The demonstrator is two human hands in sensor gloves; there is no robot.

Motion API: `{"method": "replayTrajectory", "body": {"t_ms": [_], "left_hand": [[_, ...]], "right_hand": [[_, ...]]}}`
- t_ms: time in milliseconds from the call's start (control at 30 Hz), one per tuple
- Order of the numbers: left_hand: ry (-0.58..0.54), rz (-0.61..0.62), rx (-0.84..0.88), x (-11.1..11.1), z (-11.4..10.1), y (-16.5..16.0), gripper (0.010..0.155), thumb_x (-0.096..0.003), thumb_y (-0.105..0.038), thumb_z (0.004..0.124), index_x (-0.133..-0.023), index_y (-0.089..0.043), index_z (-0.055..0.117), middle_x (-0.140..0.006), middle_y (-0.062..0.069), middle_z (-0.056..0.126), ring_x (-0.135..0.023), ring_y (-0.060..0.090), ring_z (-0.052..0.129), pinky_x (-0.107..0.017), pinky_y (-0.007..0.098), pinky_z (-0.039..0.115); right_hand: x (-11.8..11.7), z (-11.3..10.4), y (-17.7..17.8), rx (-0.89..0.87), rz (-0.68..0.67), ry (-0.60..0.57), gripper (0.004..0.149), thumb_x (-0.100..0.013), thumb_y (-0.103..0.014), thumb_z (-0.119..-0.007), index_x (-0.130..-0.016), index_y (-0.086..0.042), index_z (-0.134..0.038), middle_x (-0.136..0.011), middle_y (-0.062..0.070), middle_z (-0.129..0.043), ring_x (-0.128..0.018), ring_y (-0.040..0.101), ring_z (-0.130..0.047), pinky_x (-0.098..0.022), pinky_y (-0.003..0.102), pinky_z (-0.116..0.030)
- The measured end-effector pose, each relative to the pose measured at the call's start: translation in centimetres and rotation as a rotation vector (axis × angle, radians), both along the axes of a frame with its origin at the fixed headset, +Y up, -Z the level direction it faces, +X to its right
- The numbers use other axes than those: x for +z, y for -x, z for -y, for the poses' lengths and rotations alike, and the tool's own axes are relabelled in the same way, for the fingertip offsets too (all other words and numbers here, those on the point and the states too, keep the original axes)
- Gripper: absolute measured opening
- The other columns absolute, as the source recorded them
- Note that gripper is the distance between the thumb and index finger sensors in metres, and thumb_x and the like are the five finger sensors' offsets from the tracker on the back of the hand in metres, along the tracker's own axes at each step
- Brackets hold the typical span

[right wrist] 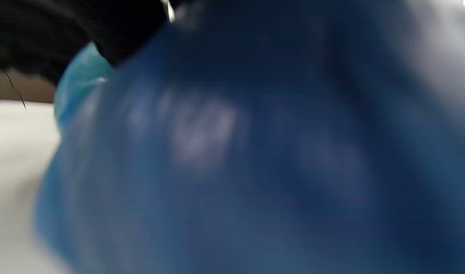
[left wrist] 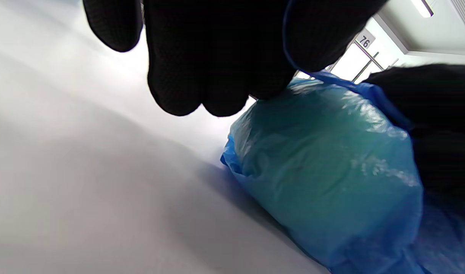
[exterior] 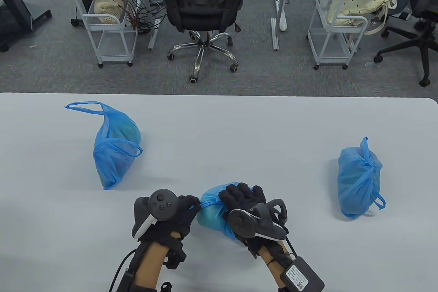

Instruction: Tie knot on plastic bag top

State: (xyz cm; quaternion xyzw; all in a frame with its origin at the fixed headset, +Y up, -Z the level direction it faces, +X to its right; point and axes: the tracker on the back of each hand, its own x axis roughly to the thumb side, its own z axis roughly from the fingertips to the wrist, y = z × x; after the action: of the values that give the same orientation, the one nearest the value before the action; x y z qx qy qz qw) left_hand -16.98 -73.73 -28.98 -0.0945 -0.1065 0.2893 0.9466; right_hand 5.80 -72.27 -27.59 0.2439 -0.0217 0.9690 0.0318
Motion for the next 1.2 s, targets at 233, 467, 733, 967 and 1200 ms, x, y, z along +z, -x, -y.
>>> {"method": "replayTrajectory", "body": {"t_ms": [233, 467, 733, 967, 1200], "left_hand": [[0.023, 0.007, -0.006, 0.0, 0.2, -0.1, 0.041, -0.0576, -0.046, 0.069, -0.091, -0.027, 0.085, -0.091, 0.004, 0.097, -0.085, 0.034, 0.097, -0.073, 0.063, 0.061], [0.024, 0.005, -0.033, 0.0, 0.1, 0.0, 0.042, -0.0575, -0.046, 0.069, -0.091, -0.027, 0.085, -0.092, 0.004, 0.097, -0.085, 0.034, 0.096, -0.073, 0.063, 0.061], [0.036, 0.01, -0.031, -0.1, 0.1, 0.0, 0.042, -0.0577, -0.046, 0.068, -0.091, -0.027, 0.084, -0.092, 0.004, 0.097, -0.086, 0.034, 0.096, -0.073, 0.063, 0.06], [0.046, 0.016, -0.025, -0.1, 0.2, 0.0, 0.042, -0.0578, -0.046, 0.068, -0.092, -0.027, 0.084, -0.093, 0.004, 0.097, -0.086, 0.034, 0.096, -0.073, 0.063, 0.06], [0.051, 0.017, -0.019, -0.1, 0.2, 0.2, 0.044, -0.0578, -0.048, 0.068, -0.093, -0.028, 0.084, -0.094, 0.004, 0.096, -0.086, 0.035, 0.096, -0.073, 0.063, 0.06]], "right_hand": [[0.1, 0.4, 0.7, 0.038, -0.02, -0.101, 0.068, -0.046, -0.032, -0.086, -0.105, -0.017, -0.056, -0.108, 0.016, -0.059, -0.102, 0.046, -0.058, -0.062, 0.067, -0.06], [0.9, 0.9, 2.2, 0.16, -0.032, -0.332, 0.06, -0.045, -0.025, -0.088, -0.1, -0.018, -0.066, -0.101, 0.011, -0.073, -0.094, 0.042, -0.075, -0.058, 0.057, -0.074], [1.2, 0.8, 2.4, 0.226, -0.037, -0.425, 0.053, -0.049, -0.027, -0.089, -0.097, -0.024, -0.069, -0.098, 0.003, -0.079, -0.092, 0.034, -0.084, -0.057, 0.05, -0.081], [1.4, 0.7, 2.6, 0.226, -0.063, -0.482, 0.044, -0.052, -0.027, -0.089, -0.093, -0.028, -0.074, -0.093, -0.001, -0.085, -0.086, 0.029, -0.091, -0.056, 0.044, -0.086], [1.5, 0.4, 2.6, 0.193, -0.112, -0.484, 0.04, -0.052, -0.023, -0.087, -0.09, -0.025, -0.077, -0.088, 0.002, -0.088, -0.078, 0.03, -0.095, -0.051, 0.045, -0.088]]}}
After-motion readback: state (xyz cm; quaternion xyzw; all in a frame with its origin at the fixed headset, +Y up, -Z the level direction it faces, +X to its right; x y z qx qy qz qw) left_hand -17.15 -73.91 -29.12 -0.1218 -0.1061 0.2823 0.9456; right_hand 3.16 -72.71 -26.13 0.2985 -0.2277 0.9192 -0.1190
